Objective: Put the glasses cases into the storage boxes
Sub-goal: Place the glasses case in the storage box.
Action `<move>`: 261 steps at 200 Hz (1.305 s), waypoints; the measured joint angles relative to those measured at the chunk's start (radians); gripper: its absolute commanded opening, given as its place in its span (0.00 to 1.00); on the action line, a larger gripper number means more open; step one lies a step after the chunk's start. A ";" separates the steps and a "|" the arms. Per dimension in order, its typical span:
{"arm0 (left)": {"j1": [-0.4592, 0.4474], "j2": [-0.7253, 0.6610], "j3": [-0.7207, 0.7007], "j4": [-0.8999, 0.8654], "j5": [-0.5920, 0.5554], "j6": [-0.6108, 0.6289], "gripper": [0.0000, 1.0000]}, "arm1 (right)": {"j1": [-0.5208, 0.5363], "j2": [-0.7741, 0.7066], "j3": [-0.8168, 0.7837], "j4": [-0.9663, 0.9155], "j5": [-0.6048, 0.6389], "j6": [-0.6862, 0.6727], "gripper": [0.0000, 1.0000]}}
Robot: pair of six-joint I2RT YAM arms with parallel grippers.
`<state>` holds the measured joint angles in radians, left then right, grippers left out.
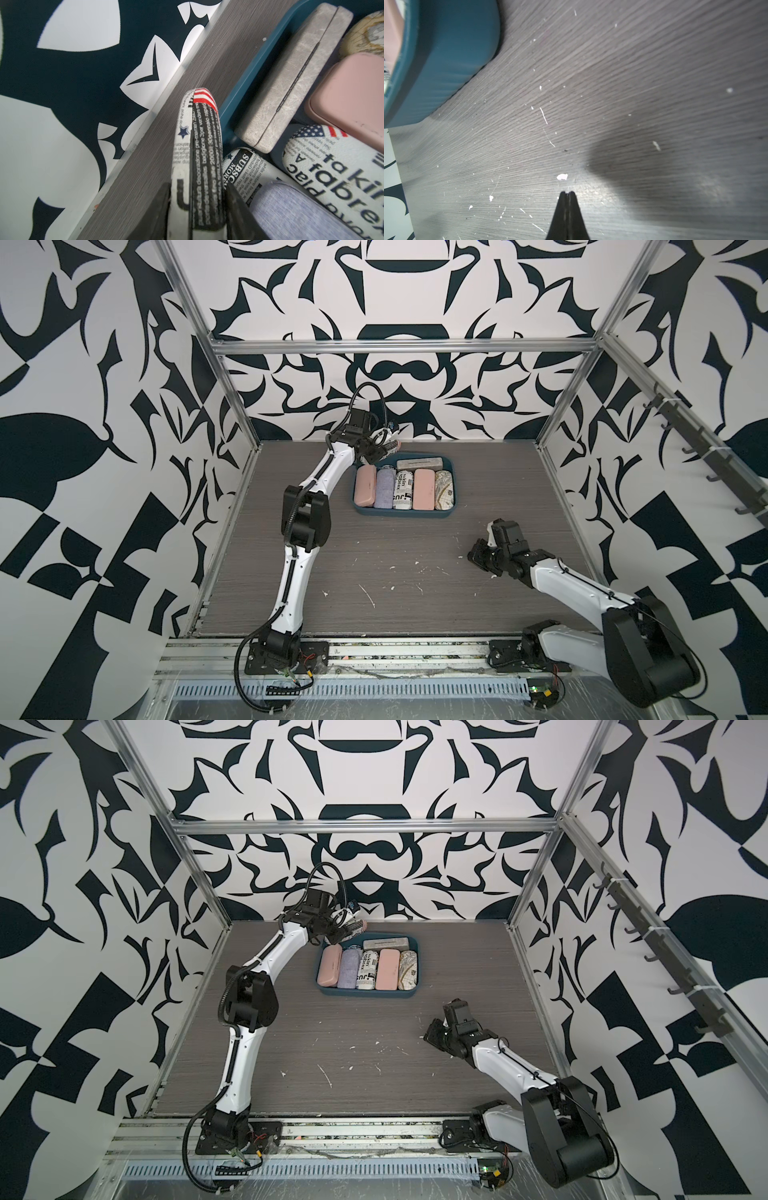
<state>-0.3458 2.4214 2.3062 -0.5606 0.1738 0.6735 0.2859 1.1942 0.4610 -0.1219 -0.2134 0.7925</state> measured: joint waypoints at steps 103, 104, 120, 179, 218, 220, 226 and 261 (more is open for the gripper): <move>0.001 -0.055 -0.119 0.067 0.040 0.034 0.32 | 0.000 0.062 0.012 0.017 -0.009 0.011 0.00; 0.001 -0.055 -0.119 0.067 0.040 0.035 0.32 | 0.000 0.062 0.012 0.017 -0.009 0.011 0.00; 0.001 -0.055 -0.119 0.067 0.035 0.045 0.33 | 0.000 0.064 0.012 0.019 -0.010 0.012 0.00; 0.008 -0.010 -0.050 0.058 0.032 0.059 0.33 | 0.000 0.061 0.012 0.021 -0.010 0.014 0.00; 0.012 0.026 -0.006 0.064 0.033 0.068 0.32 | 0.000 0.061 0.016 0.018 -0.011 0.014 0.00; 0.012 0.026 -0.005 0.063 0.034 0.069 0.32 | 0.000 0.061 0.016 0.018 -0.011 0.014 0.00; 0.012 0.026 -0.005 0.063 0.035 0.072 0.32 | 0.000 0.061 0.018 0.017 -0.011 0.014 0.00; 0.013 0.026 -0.016 0.076 0.046 0.089 0.32 | 0.000 0.064 0.028 0.015 -0.010 0.014 0.00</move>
<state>-0.3328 2.4474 2.2902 -0.4850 0.2195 0.7628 0.2863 1.2579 0.4892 -0.1070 -0.2237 0.8066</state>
